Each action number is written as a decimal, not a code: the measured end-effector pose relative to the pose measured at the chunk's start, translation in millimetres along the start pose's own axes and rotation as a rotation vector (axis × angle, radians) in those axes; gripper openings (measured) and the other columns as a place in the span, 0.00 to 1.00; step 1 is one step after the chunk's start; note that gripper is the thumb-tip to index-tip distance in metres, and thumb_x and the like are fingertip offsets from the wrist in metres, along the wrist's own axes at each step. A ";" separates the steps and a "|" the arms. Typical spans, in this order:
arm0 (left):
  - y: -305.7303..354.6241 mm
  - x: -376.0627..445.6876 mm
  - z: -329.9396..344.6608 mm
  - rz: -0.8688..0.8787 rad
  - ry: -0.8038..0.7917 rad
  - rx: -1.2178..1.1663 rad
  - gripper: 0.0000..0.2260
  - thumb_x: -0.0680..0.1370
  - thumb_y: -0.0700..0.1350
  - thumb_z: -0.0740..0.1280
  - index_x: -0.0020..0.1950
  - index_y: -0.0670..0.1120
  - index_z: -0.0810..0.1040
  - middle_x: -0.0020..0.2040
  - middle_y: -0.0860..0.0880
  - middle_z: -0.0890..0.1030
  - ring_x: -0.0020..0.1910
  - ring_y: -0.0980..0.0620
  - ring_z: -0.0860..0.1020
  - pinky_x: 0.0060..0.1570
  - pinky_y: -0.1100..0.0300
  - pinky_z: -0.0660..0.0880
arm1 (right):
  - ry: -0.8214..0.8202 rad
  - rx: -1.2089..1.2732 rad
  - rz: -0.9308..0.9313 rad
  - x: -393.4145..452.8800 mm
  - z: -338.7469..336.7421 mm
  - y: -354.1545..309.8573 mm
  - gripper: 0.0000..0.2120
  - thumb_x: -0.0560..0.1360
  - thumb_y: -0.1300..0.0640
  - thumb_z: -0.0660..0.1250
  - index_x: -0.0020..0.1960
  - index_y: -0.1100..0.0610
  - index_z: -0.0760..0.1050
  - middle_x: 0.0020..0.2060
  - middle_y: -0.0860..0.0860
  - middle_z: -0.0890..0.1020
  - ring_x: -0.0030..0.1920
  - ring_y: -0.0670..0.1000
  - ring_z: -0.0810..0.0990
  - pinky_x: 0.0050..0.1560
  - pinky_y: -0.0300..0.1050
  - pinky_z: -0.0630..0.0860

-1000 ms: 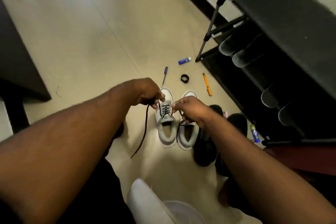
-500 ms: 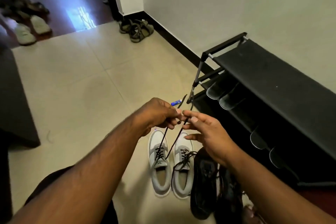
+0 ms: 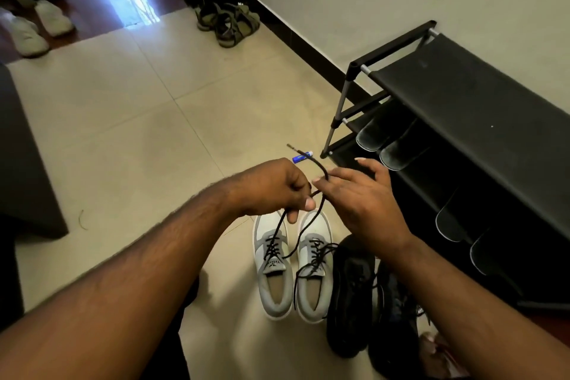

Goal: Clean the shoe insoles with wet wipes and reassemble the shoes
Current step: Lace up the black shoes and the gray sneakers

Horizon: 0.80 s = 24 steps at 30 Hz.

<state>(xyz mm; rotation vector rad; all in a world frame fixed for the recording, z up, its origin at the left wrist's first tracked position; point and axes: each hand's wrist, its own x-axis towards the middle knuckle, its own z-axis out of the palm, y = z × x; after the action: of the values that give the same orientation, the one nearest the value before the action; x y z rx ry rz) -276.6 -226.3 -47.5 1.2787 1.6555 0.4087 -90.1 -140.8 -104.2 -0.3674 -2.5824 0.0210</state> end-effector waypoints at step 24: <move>-123.2 4.3 -25.3 -0.659 -0.299 0.727 0.14 0.73 0.49 0.76 0.52 0.41 0.83 0.46 0.46 0.81 0.50 0.45 0.80 0.57 0.52 0.77 | -0.491 0.545 1.192 -47.6 69.9 84.6 0.12 0.73 0.70 0.66 0.54 0.61 0.81 0.37 0.56 0.81 0.36 0.53 0.79 0.33 0.37 0.75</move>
<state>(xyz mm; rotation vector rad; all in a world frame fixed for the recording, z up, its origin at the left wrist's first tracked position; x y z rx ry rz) -365.6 -263.8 -128.2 1.1066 1.8989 -0.8082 -64.6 -68.0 -195.6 -1.7426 -2.2200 1.3083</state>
